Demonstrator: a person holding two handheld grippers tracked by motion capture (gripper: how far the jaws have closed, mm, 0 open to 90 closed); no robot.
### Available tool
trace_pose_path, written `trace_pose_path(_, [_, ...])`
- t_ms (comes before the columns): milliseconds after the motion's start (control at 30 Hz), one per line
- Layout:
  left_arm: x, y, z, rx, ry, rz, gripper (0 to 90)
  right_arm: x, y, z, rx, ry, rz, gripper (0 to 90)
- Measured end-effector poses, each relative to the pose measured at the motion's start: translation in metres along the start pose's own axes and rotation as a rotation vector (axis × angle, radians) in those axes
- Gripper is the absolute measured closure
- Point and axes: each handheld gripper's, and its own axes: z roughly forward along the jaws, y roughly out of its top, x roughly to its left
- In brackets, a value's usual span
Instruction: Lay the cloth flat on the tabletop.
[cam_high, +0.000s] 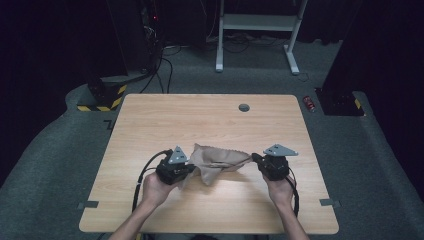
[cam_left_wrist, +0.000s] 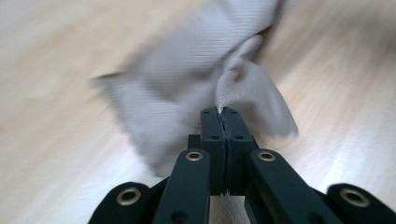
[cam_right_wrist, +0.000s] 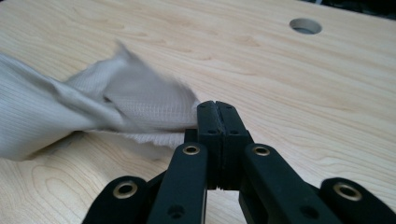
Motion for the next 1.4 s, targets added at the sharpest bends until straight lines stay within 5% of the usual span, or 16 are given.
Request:
trace_pose_path(67, [0.005, 0.002, -0.005, -0.001, 0.039, 0.008, 88.8, -0.005, 0.001, -0.003, 0.0, -0.023, 0.002, 89.4])
trace_pose_path(100, [0.012, 0.003, 0.001, 0.04, 0.095, 0.027, 88.5, -0.007, 0.0, -0.001, 0.012, -0.023, 0.012, 89.3])
trace_pose_path(167, [0.016, 0.002, 0.008, 0.069, 0.1, 0.011, 87.1, -0.009, -0.001, 0.003, 0.036, -0.022, 0.021, 89.2])
trace_pose_path(200, [0.022, -0.004, 0.022, 0.122, 0.058, -0.04, 85.4, -0.011, -0.005, 0.015, 0.098, -0.023, 0.029, 88.7])
trace_pose_path(267, [0.021, -0.008, 0.027, 0.131, 0.044, -0.049, 83.6, -0.012, -0.007, 0.02, 0.13, -0.022, 0.03, 87.1])
trace_pose_path(333, [0.013, -0.014, 0.032, 0.124, 0.025, -0.059, 73.2, -0.01, -0.017, 0.026, 0.158, -0.029, 0.048, 80.3])
trace_pose_path(500, [-0.004, -0.009, 0.023, 0.06, -0.009, -0.048, 60.1, -0.003, -0.019, 0.019, 0.12, -0.016, 0.026, 76.1])
trace_pose_path(533, [-0.018, -0.004, 0.022, 0.039, -0.05, -0.031, 58.7, 0.009, -0.015, 0.015, 0.094, 0.003, -0.027, 74.5])
trace_pose_path(667, [-0.041, 0.002, 0.038, 0.073, -0.074, 0.009, 52.2, 0.03, -0.012, 0.022, 0.09, 0.06, -0.088, 68.6])
trace_pose_path(800, [-0.047, 0.004, 0.058, 0.117, -0.065, 0.0, 48.3, 0.045, -0.012, 0.041, 0.115, 0.091, -0.093, 61.0])
trace_pose_path(833, [-0.048, 0.004, 0.069, 0.118, -0.033, -0.02, 48.3, 0.047, -0.012, 0.045, 0.115, 0.095, -0.096, 59.6])
trace_pose_path(1033, [-0.045, 0.003, 0.087, 0.148, -0.01, -0.027, 55.4, 0.049, -0.011, 0.061, 0.155, 0.114, -0.088, 62.9])
trace_pose_path(1200, [-0.035, -0.001, 0.084, 0.152, -0.036, -0.035, 82.1, 0.05, -0.017, 0.071, 0.236, 0.152, -0.102, 81.7])
trace_pose_path(1367, [-0.028, -0.004, 0.078, 0.137, -0.049, -0.044, 87.6, 0.051, -0.02, 0.07, 0.249, 0.169, -0.123, 89.7])
trace_pose_path(1400, [-0.021, -0.003, 0.071, 0.105, -0.068, -0.075, 87.6, 0.051, -0.022, 0.067, 0.248, 0.173, -0.131, 89.8])
